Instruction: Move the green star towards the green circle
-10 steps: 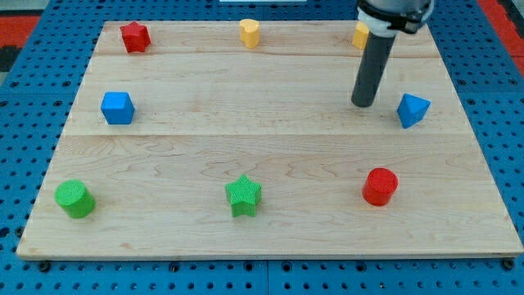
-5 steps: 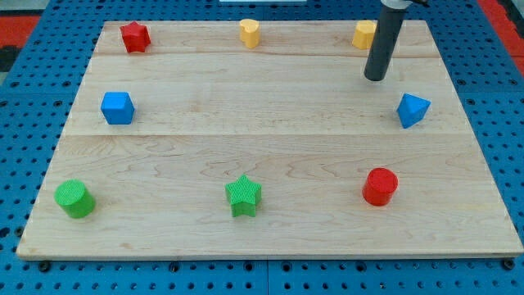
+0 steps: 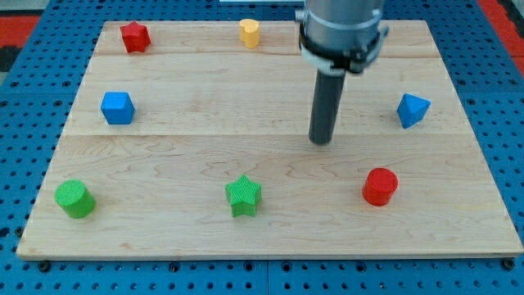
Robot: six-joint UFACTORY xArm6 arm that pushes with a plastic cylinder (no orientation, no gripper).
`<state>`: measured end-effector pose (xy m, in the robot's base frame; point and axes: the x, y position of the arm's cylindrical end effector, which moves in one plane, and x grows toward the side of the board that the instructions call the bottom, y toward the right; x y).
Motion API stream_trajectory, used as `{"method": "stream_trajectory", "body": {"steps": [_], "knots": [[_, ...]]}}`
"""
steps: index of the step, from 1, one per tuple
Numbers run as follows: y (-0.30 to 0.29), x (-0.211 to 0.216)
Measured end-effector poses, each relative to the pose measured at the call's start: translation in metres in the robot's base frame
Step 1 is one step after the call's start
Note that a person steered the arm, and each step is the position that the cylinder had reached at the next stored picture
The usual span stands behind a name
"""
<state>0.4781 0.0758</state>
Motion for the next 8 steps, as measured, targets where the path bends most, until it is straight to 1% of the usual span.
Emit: {"method": "stream_trajectory", "body": {"steps": [1, 2, 3, 4, 6, 7, 8], "knots": [[-0.055, 0.035], [-0.125, 0.048], [-0.115, 0.067], [-0.088, 0.067], [-0.003, 0.035], [0.006, 0.045], [0.028, 0.087]]}}
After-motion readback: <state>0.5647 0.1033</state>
